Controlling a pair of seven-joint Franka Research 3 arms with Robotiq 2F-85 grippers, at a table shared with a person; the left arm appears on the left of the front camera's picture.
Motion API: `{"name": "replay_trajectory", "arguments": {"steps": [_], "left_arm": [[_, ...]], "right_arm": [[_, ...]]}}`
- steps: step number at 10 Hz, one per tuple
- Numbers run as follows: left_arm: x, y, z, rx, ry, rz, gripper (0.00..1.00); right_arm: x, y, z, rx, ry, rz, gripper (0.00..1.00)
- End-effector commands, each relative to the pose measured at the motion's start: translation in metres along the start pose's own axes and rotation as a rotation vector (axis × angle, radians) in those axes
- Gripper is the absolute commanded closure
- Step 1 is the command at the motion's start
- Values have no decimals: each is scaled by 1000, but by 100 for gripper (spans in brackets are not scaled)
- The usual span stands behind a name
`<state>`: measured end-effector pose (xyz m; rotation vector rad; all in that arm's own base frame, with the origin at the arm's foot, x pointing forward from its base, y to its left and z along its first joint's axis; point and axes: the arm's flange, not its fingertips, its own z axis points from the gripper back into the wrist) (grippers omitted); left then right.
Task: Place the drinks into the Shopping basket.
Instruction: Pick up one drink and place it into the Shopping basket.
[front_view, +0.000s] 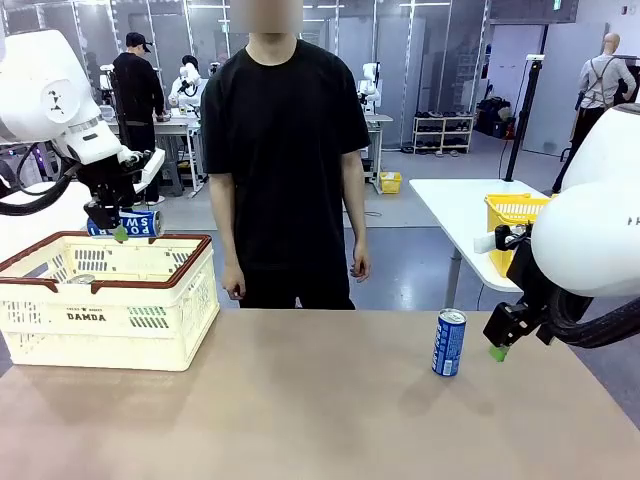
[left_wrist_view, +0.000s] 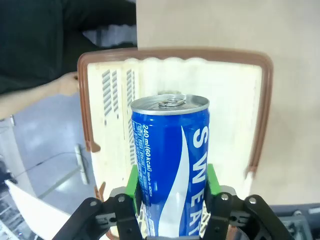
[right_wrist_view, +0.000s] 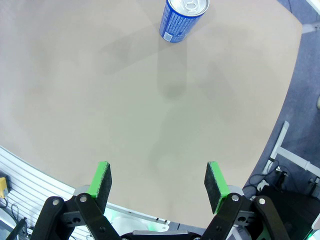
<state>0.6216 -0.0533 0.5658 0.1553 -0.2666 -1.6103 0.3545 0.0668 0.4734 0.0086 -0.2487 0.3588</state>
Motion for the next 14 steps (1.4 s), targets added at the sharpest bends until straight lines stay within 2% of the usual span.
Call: {"name": "replay_trajectory", "arguments": {"steps": [1,5,6,7,12,14], "left_arm": [[-7,33,-3,-66,19,5,43],[-13,42,-23,-106,-5,23,43],[-16,37,-2,-76,-25,14,43],[-10,33,-34,-105,10,5,43],[-9,35,-38,-113,4,2,43],[-24,58,-69,-149,2,36,43]], "right_arm": [[0,0,0,6,1,5,7],[0,0,0,6,1,5,7],[0,0,0,6,1,5,7],[0,0,0,6,1,5,7],[0,0,0,6,1,5,7],[0,0,0,6,1,5,7]]}}
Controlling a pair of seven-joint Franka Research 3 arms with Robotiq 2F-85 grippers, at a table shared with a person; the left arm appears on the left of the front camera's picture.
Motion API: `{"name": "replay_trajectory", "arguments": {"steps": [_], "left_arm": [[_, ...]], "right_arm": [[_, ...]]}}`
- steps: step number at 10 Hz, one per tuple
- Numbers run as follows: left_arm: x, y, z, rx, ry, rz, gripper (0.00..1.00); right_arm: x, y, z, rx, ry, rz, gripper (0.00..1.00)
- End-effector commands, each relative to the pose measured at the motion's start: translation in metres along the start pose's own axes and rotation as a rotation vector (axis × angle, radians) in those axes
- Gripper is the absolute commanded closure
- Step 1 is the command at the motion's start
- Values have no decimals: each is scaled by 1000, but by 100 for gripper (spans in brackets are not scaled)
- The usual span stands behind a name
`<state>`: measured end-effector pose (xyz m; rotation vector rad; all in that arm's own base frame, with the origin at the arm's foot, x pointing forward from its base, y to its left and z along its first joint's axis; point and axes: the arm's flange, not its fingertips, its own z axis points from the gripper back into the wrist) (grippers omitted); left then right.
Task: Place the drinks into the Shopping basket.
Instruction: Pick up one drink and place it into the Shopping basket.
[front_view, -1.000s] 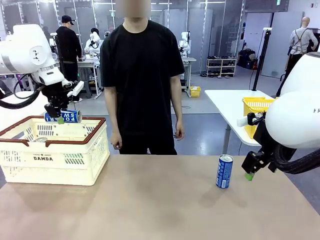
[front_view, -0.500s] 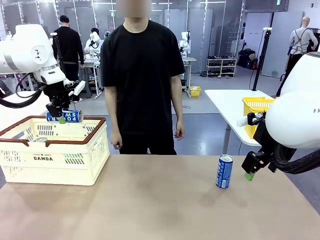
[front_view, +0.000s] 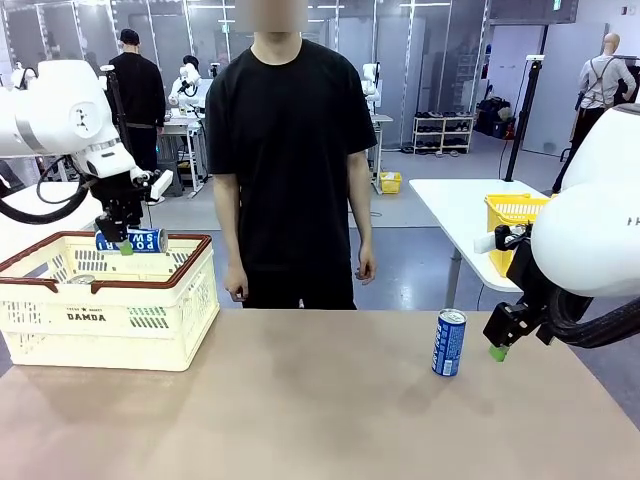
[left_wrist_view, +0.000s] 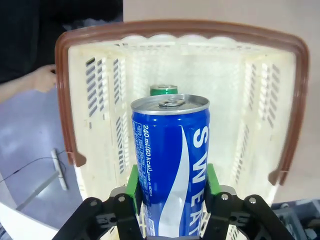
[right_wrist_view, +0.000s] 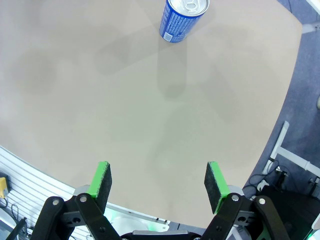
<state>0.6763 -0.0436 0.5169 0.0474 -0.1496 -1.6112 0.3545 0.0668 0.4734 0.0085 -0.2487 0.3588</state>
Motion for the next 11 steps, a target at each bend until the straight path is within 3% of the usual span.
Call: {"name": "replay_trajectory", "arguments": {"steps": [1,6,11], "left_arm": [[-15,26,-19,-15,11,38,43],[-35,42,-86,-166,-43,60,43],[-41,32,-144,-250,-61,84,43]], "right_arm": [[0,0,0,6,1,5,7],[0,0,0,6,1,5,7],[0,0,0,6,1,5,7]]}}
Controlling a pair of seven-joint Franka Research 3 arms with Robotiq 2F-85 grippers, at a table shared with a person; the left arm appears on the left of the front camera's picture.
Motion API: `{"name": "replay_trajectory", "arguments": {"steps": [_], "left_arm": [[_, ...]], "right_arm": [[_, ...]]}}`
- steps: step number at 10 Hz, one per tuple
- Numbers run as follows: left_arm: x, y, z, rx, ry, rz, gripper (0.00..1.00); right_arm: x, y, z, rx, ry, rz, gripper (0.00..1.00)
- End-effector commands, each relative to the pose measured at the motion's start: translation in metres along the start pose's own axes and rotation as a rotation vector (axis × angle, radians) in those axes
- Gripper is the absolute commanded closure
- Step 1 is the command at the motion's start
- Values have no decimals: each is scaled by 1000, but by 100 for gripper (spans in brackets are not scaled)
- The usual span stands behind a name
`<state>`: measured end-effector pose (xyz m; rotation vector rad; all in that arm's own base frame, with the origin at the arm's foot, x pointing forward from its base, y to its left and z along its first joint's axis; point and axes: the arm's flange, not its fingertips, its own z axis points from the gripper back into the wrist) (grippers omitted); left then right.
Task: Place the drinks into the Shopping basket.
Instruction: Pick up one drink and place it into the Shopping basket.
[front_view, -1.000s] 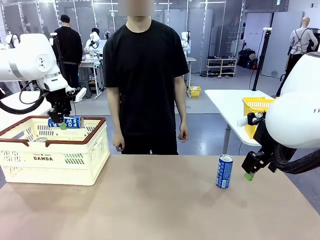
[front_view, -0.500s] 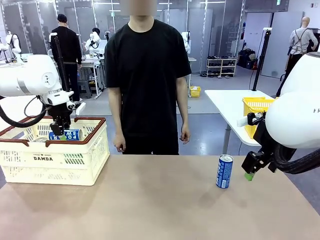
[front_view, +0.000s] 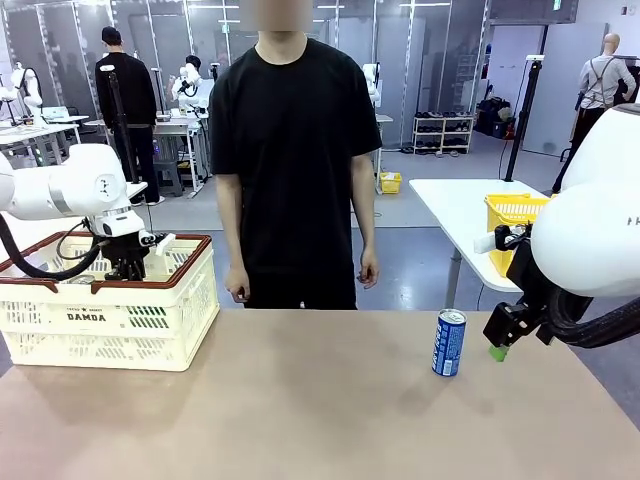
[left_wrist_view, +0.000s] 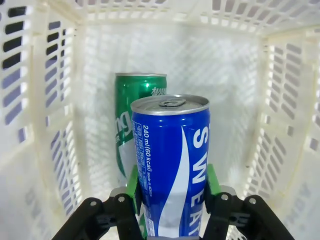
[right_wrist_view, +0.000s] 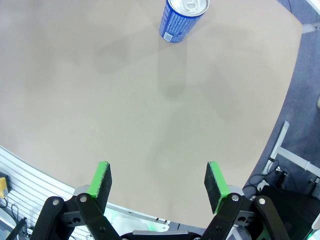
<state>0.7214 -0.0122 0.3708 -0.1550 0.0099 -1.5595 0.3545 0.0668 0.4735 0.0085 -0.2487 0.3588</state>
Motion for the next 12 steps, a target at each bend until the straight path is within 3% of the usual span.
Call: {"name": "replay_trajectory", "arguments": {"steps": [1,12], "left_arm": [[3,3,-3,-30,-36,21,43],[16,-3,-56,-40,-27,65,43]], "right_arm": [[0,0,0,7,1,5,7],[0,0,0,7,1,5,7]]}}
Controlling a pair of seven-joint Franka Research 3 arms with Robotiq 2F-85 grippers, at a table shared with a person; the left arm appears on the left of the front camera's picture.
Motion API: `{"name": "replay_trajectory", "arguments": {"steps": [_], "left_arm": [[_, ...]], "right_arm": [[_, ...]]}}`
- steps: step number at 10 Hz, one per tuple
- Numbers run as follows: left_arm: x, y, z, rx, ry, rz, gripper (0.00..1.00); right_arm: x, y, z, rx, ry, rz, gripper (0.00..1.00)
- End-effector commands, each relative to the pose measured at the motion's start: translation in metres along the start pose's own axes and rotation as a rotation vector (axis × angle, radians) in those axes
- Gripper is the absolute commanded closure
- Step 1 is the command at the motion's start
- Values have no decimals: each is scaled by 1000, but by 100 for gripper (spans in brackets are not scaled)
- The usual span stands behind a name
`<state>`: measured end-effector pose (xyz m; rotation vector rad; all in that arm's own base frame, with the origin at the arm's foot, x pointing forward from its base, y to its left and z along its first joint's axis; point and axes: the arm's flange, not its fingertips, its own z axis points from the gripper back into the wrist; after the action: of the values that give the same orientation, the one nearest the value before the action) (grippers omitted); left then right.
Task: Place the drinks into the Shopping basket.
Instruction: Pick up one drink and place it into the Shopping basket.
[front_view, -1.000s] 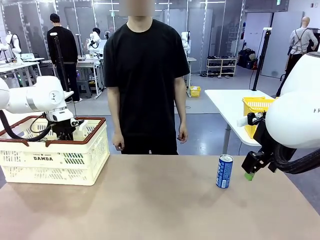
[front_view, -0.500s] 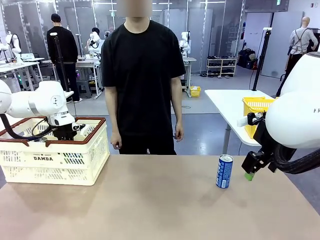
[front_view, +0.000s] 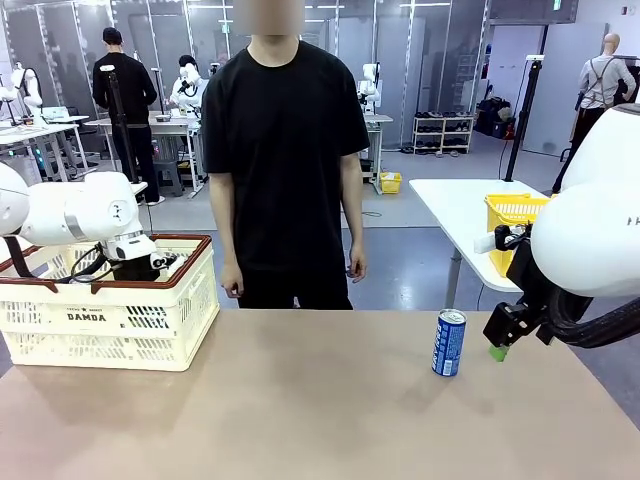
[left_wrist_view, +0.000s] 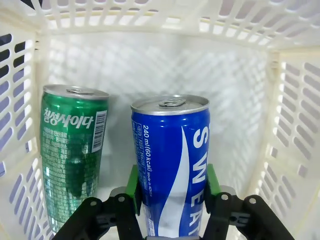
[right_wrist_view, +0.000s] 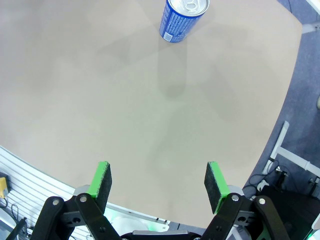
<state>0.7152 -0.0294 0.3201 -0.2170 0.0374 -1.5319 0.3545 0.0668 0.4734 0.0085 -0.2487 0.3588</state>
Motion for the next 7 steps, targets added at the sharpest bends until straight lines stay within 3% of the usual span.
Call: {"name": "replay_trajectory", "arguments": {"steps": [1,6,7], "left_arm": [[5,1,-9,32,13,48,43],[8,3,-21,38,29,37,43],[9,2,-21,32,35,39,39]], "right_arm": [[0,0,0,7,1,5,7],[0,0,0,7,1,5,7],[0,0,0,7,1,5,7]]}}
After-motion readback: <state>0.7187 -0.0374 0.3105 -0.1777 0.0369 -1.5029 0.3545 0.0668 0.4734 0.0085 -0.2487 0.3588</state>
